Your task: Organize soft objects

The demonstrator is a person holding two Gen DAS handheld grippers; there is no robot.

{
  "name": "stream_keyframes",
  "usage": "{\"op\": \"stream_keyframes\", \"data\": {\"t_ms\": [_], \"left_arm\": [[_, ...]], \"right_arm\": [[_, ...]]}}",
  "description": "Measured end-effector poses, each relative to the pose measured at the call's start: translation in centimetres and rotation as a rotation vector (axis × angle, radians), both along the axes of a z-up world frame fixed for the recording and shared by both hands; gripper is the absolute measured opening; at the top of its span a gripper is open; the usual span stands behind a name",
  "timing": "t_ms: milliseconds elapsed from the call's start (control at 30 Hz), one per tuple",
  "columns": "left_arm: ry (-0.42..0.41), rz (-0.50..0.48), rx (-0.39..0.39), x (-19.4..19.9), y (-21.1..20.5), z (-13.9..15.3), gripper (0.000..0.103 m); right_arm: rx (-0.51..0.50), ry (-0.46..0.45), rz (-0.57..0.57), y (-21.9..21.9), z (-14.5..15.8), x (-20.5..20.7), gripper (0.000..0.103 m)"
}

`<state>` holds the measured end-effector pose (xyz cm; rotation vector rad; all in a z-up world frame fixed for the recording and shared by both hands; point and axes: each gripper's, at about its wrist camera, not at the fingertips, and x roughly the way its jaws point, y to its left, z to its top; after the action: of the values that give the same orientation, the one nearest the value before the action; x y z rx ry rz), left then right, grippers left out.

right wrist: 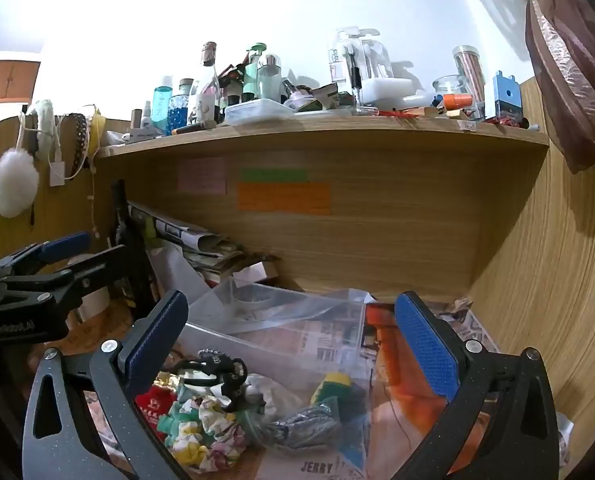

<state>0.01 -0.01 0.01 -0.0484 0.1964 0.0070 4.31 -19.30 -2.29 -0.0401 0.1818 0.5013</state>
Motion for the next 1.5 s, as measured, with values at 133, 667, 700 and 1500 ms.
{"op": "stream_keyframes", "data": {"t_ms": [133,667,700,1500], "left_arm": [[0.001,-0.001,-0.001,0.14,0.04,0.02,0.103],[0.003,-0.007,-0.005,0.32,0.18,-0.45,0.103],[0.004,-0.008,-0.005,0.38,0.2,-0.53,0.103],[0.003,-0.011,-0.004,0.37,0.0,-0.71,0.103]], "right_arm": [[-0.003,0.002,-0.005,0.0,0.05,-0.07,0.103],[0.001,0.004,0.002,0.14,0.07,-0.12,0.103],[0.0,0.003,0.003,0.17,0.11,-0.18,0.103],[0.002,0.004,0.004,0.2,0.12,-0.22,0.103]]}}
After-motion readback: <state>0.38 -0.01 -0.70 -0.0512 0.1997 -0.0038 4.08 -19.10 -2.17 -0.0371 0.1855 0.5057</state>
